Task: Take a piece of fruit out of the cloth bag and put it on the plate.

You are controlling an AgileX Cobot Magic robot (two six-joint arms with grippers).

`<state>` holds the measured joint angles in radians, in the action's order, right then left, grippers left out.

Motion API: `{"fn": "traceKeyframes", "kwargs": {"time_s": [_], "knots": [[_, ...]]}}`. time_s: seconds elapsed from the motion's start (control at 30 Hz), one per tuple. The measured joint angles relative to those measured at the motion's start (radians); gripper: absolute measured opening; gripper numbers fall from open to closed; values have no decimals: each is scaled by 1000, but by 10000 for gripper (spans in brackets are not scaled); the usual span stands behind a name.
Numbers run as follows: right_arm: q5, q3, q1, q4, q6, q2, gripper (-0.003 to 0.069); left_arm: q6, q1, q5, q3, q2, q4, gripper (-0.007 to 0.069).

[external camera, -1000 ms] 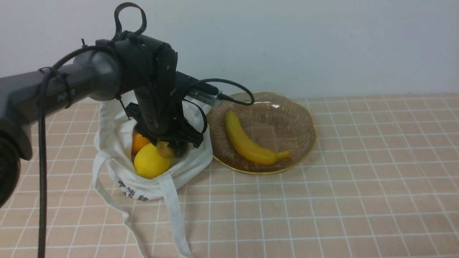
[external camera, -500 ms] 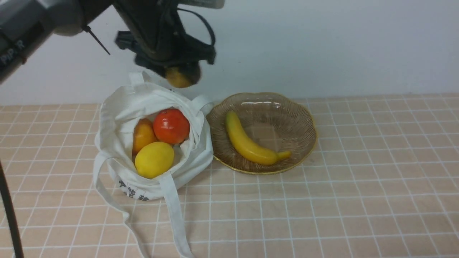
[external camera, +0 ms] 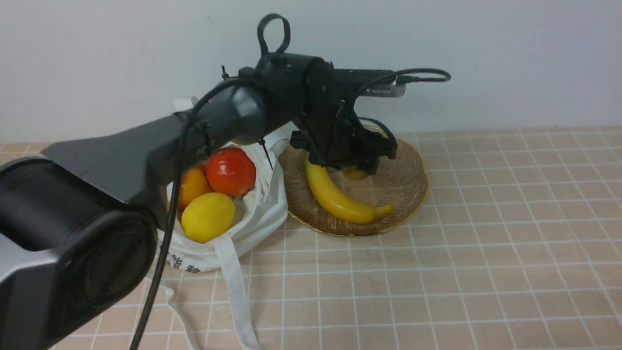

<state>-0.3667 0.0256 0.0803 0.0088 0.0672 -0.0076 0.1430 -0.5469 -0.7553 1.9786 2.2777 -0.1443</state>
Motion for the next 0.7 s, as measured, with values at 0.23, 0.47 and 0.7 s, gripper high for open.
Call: {"fn": "traceKeyframes", "kwargs": {"time_s": [0.23,0.47,0.7], "knots": [[0,0,0,0,0,0,-13,0,0,48,0,12,0,592],[0,0,0,0,0,0,-13,-21,0,-4,0,-16,11,551],[0,0,0,0,0,0,-13,-84,-2,-329,78,-216,206,120]]}}
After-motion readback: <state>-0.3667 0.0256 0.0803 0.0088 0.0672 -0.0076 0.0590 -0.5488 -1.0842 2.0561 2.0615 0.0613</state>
